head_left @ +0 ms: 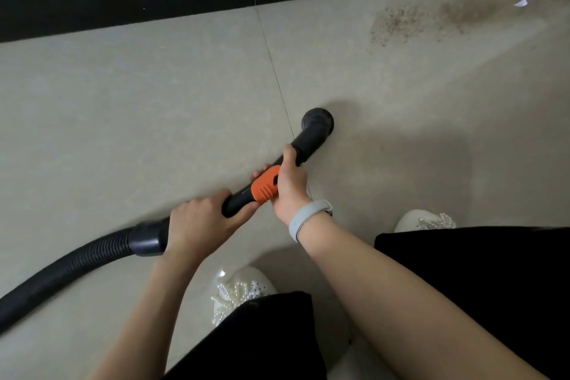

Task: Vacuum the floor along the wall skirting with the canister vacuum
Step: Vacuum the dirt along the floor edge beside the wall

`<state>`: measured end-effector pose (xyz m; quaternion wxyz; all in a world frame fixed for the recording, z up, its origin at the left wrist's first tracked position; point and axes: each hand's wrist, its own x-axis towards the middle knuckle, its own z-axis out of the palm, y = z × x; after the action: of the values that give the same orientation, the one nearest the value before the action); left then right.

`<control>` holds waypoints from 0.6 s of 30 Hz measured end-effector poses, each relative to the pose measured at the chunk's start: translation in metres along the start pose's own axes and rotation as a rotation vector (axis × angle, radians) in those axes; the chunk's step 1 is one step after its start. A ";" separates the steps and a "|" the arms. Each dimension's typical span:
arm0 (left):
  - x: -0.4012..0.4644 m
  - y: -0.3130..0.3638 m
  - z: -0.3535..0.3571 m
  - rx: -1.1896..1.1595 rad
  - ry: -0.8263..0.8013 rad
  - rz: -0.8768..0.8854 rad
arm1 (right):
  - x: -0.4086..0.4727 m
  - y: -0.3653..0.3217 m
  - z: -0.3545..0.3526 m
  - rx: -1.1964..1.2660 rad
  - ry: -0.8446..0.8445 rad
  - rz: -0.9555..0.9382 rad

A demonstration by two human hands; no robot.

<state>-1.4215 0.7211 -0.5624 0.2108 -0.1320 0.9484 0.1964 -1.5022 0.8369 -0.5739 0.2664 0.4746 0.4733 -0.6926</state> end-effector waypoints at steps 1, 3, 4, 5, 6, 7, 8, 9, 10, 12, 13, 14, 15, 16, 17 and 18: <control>0.000 0.000 0.000 -0.021 -0.001 -0.006 | -0.002 -0.002 0.001 -0.012 -0.028 0.012; 0.000 -0.002 -0.002 -0.082 -0.052 -0.017 | -0.004 -0.007 -0.001 -0.006 -0.067 0.026; -0.001 -0.003 -0.003 -0.108 -0.078 -0.024 | -0.002 -0.010 -0.003 0.014 -0.071 0.017; -0.002 -0.004 -0.004 -0.123 -0.094 -0.028 | -0.001 -0.013 -0.006 0.037 -0.064 0.001; -0.003 -0.005 -0.004 -0.127 -0.105 -0.028 | 0.001 -0.014 -0.009 0.045 -0.043 -0.017; -0.004 -0.006 -0.004 -0.121 -0.114 -0.024 | 0.002 -0.012 -0.011 0.036 -0.012 -0.031; -0.005 -0.006 -0.002 -0.107 -0.125 -0.016 | 0.002 -0.009 -0.014 0.018 0.022 -0.042; -0.007 -0.005 -0.001 -0.086 -0.135 -0.008 | 0.003 -0.004 -0.018 0.006 0.049 -0.049; -0.008 -0.004 0.001 -0.063 -0.142 0.003 | 0.004 0.000 -0.021 0.006 0.065 -0.056; -0.007 -0.002 0.004 -0.031 -0.147 0.028 | 0.006 0.001 -0.025 0.014 0.078 -0.065; -0.003 -0.001 0.004 -0.024 -0.145 0.037 | 0.007 -0.003 -0.024 0.013 0.082 -0.070; 0.002 0.000 0.003 -0.020 -0.139 0.044 | 0.010 -0.008 -0.022 0.010 0.084 -0.077; 0.008 0.001 0.001 -0.019 -0.131 0.051 | 0.012 -0.015 -0.019 0.002 0.083 -0.084; 0.015 0.004 -0.001 -0.021 -0.120 0.060 | 0.015 -0.023 -0.015 -0.006 0.076 -0.088; 0.023 0.007 -0.003 -0.028 -0.109 0.069 | 0.017 -0.031 -0.011 -0.013 0.067 -0.092; 0.031 0.011 -0.007 -0.034 -0.100 0.081 | 0.018 -0.041 -0.007 -0.019 0.064 -0.098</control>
<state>-1.4548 0.7230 -0.5673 0.2473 -0.0873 0.9378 0.2273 -1.5407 0.8614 -0.5747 0.2214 0.4702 0.5106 -0.6849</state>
